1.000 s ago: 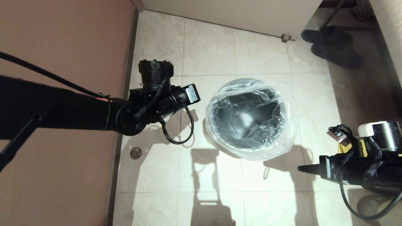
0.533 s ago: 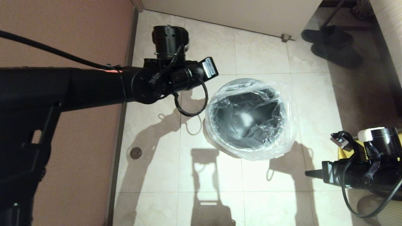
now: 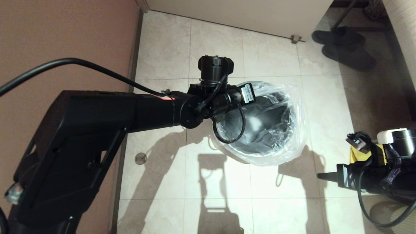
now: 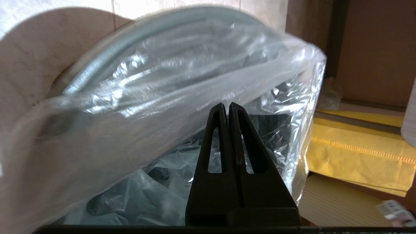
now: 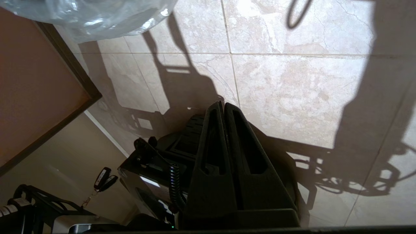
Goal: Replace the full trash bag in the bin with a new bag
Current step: Put the new garbage bag on the trash can
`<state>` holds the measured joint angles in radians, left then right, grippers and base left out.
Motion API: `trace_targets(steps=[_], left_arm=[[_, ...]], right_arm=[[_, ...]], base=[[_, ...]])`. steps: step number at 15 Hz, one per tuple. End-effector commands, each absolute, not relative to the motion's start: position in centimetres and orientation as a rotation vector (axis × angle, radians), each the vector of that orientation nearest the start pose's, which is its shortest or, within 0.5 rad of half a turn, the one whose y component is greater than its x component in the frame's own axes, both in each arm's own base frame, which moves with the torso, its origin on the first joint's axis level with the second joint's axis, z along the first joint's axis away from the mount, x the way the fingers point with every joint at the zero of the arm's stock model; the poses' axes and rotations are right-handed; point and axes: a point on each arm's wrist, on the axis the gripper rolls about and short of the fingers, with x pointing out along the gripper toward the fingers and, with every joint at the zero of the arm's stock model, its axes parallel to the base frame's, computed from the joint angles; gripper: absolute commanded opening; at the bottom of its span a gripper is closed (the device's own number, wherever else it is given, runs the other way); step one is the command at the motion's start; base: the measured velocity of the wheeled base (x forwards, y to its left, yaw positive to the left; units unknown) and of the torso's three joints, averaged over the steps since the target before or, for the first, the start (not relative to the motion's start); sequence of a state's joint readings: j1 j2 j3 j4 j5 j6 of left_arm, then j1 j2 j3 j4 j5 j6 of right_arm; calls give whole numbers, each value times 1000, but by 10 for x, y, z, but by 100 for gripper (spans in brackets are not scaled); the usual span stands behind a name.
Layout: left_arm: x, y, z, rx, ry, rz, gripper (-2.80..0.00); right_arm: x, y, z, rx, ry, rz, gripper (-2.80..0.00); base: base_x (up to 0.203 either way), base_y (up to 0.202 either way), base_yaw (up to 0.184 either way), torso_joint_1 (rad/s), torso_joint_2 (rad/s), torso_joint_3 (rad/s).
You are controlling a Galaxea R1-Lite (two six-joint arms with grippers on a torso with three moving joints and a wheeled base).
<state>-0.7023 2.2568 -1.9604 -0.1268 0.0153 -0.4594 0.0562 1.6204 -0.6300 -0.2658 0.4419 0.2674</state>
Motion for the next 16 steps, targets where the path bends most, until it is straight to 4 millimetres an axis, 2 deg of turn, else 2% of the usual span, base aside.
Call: trace_targets(steps=[1, 9, 12, 16], left_arm=[[370, -314, 227, -375, 333, -630, -280], [381, -317, 203, -352, 346, -587, -280], [391, -307, 212, -379, 240, -545, -280], [398, -298, 217, -394, 201, -524, -280]], right_arm=[[245, 24, 134, 390, 759, 385, -280], [243, 23, 134, 391, 762, 384, -280], [237, 23, 133, 392, 764, 389, -280], [233, 23, 130, 394, 777, 393, -280]], base=[[0, 0, 0, 0, 0, 0], [0, 0, 0, 0, 0, 0], [0, 0, 0, 0, 0, 0], [0, 0, 0, 0, 0, 0]])
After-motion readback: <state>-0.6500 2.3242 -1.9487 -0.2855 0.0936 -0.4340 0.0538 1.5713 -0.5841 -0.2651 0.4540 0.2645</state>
